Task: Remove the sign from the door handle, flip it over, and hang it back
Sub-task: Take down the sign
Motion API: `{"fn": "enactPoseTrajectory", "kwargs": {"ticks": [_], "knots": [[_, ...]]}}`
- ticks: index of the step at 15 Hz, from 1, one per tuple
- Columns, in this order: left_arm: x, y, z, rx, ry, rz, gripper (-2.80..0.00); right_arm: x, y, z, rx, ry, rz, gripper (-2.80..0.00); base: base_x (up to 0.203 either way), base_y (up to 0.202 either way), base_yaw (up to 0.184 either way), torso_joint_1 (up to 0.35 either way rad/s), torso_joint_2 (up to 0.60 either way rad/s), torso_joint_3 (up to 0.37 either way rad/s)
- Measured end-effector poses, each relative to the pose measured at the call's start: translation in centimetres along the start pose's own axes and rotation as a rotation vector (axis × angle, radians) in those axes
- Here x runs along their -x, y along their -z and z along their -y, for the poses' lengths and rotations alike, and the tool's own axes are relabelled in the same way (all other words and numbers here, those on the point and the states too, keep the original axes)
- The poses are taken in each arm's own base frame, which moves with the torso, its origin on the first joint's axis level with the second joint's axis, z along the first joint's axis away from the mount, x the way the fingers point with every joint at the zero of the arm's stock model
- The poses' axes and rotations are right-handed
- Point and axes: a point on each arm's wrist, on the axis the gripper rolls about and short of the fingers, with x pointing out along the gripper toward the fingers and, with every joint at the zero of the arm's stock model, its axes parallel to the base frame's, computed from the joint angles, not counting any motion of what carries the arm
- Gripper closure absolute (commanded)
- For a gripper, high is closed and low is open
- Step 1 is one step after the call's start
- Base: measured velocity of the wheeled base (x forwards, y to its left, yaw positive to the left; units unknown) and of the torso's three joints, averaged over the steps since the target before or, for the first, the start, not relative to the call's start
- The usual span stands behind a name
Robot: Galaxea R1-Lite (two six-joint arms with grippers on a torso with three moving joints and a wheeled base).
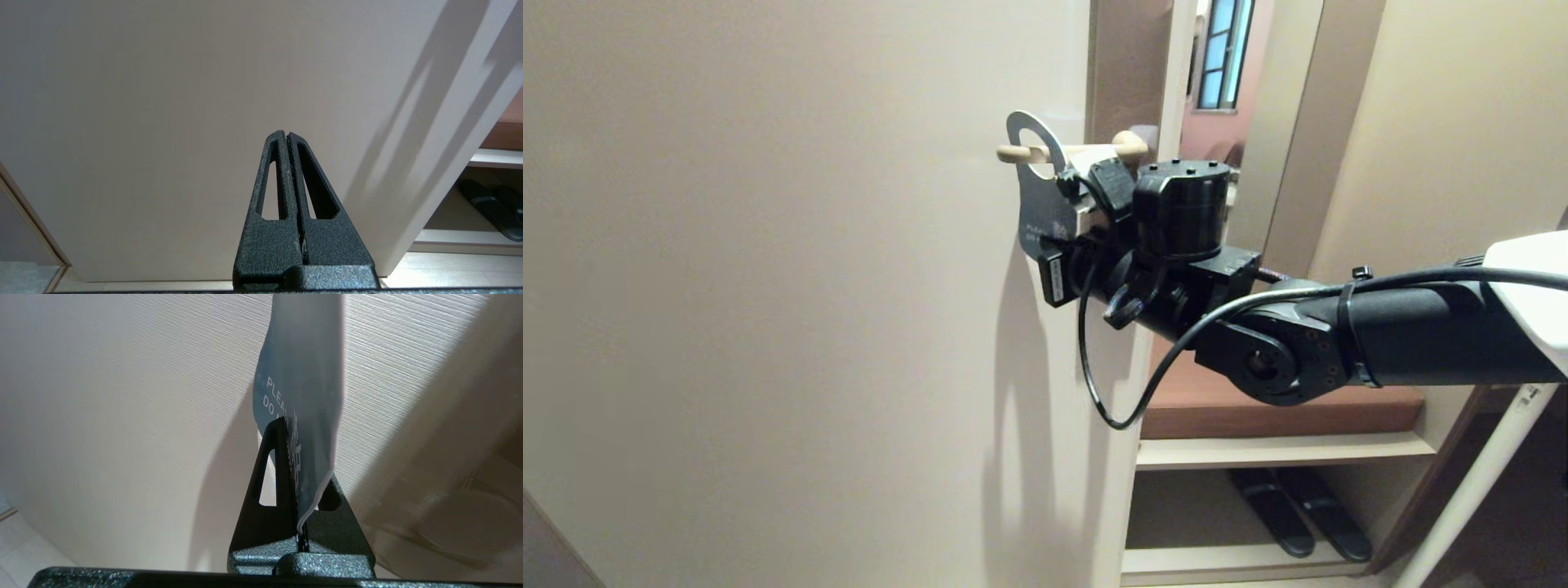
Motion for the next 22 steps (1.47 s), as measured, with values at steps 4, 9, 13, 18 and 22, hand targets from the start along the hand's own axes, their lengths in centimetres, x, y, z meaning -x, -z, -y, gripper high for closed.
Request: {"fn": "enactPoseTrajectory", "kwargs": {"ticks": [4,9,13,18,22], "knots": [[0.0,0.0,0.0,0.000,0.000,0.000,0.00,-0.8,-0.1,-0.7,-0.002,0.011,0.017,0.00,0.000,0.000,0.000,0.000,0.00,0.000],[0.0,0.0,0.0,-0.001,0.000,0.000,0.00,-1.1,0.1,-1.5,-0.004,-0.004,0.017,0.00,0.000,0.000,0.000,0.000,0.00,0.000],[0.0,0.0,0.0,0.000,0.000,0.001,0.00,-1.0,0.3,-2.1,-0.003,-0.018,0.010,0.00,0.000,0.000,0.000,0.000,0.00,0.000],[0.0,0.0,0.0,-0.001,0.000,0.000,0.00,-0.9,0.2,-2.6,-0.001,-0.029,0.011,0.00,0.000,0.000,0.000,0.000,0.00,0.000],[0.0,0.0,0.0,0.000,0.000,0.001,0.00,-0.9,0.0,-2.6,0.001,-0.043,0.018,0.00,0.000,0.000,0.000,0.000,0.00,0.000]]}}
